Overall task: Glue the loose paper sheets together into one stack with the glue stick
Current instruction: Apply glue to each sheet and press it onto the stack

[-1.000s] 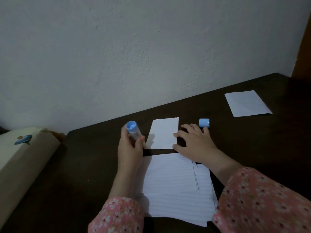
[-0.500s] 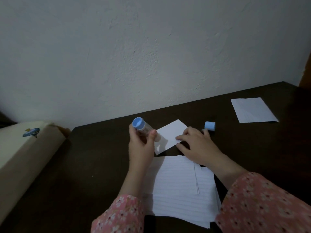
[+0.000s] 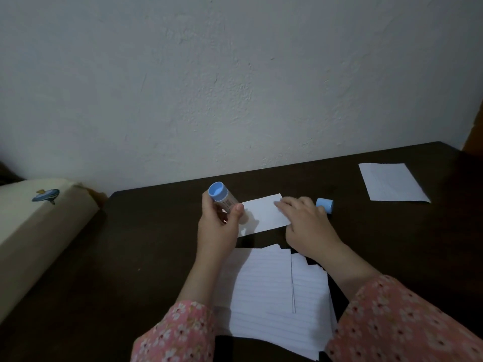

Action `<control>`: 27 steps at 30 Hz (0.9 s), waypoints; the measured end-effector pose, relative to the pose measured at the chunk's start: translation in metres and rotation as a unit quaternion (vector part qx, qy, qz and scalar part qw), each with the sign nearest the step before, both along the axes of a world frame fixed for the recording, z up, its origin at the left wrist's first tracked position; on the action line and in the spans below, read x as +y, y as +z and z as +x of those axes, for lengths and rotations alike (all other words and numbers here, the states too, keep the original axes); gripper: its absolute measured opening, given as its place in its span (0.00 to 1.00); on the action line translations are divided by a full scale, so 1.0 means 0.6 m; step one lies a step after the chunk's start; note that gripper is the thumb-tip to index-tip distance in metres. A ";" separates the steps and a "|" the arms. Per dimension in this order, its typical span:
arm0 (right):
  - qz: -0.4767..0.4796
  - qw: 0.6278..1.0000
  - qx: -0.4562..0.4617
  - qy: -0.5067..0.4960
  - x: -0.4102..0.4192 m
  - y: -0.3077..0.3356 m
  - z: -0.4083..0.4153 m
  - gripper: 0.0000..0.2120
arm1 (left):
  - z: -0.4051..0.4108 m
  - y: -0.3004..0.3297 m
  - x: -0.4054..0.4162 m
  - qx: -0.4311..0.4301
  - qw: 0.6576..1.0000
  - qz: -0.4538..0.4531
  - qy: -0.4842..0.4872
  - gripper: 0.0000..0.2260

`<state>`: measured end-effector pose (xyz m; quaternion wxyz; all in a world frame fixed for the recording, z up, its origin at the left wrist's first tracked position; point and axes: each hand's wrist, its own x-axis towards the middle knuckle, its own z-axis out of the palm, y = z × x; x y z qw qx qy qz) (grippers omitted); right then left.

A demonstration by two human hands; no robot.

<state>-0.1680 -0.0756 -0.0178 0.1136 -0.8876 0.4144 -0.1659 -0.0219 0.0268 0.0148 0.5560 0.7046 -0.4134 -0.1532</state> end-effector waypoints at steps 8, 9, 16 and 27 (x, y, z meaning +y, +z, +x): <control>-0.021 0.999 0.034 0.001 0.011 0.000 0.007 0.20 | 0.009 0.000 0.001 -0.012 1.000 0.002 0.000 0.21; -0.019 0.999 0.026 0.007 0.016 0.001 0.011 0.21 | 0.010 0.000 0.000 -0.016 1.000 0.000 0.002 0.20; -0.001 1.000 -0.003 0.006 -0.002 -0.011 -0.005 0.19 | -0.001 0.000 -0.004 -0.024 1.000 -0.005 -0.008 0.18; -0.042 0.997 -0.055 -0.044 0.005 -0.007 -0.003 0.17 | -0.022 0.000 -0.013 0.009 0.998 0.014 -0.065 0.20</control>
